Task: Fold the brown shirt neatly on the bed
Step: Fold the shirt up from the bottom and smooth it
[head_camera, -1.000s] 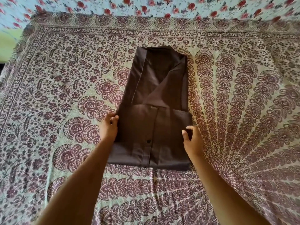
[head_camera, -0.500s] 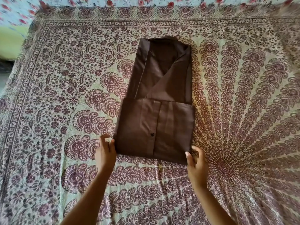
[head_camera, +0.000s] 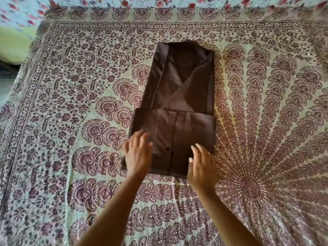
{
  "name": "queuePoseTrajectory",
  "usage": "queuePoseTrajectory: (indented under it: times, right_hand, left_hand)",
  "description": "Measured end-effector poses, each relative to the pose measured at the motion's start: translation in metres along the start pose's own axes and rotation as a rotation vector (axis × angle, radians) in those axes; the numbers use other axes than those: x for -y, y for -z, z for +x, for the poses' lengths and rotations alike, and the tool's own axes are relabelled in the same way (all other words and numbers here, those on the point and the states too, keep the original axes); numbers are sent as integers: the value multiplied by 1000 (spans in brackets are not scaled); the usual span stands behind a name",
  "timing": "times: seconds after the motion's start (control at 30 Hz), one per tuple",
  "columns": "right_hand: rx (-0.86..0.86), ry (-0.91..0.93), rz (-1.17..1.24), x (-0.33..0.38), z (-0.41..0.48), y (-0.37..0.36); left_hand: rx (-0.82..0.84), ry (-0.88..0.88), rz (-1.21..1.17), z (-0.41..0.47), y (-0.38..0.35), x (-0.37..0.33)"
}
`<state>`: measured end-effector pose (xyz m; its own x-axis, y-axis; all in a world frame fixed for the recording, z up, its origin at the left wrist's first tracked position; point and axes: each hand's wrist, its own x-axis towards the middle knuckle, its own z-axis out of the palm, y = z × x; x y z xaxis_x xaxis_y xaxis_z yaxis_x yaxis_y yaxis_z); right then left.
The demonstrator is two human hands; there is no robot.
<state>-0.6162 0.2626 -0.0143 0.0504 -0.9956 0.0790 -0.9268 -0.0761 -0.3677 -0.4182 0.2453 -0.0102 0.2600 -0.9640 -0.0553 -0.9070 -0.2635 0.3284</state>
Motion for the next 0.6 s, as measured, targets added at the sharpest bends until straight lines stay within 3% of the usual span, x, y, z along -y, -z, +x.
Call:
queuePoseTrajectory:
  times: [0.1, 0.23, 0.37, 0.5, 0.53, 0.6]
  right_hand:
    - [101, 114, -55, 9, 35, -14]
    - [243, 37, -231, -15, 56, -35]
    - [283, -69, -292, -34, 61, -33]
    - [278, -207, -272, -36, 64, -23]
    - [257, -200, -266, -34, 63, -18]
    - [241, -48, -230, -27, 55, -11]
  left_hand:
    - [128, -206, 11, 30, -15, -31]
    - [237, -331, 143, 61, -34, -16]
    - [242, -189, 235, 84, -28, 18]
    - [277, 100, 174, 96, -15, 23]
    - [256, 125, 143, 92, -12, 20]
    - [190, -48, 123, 73, -10, 14]
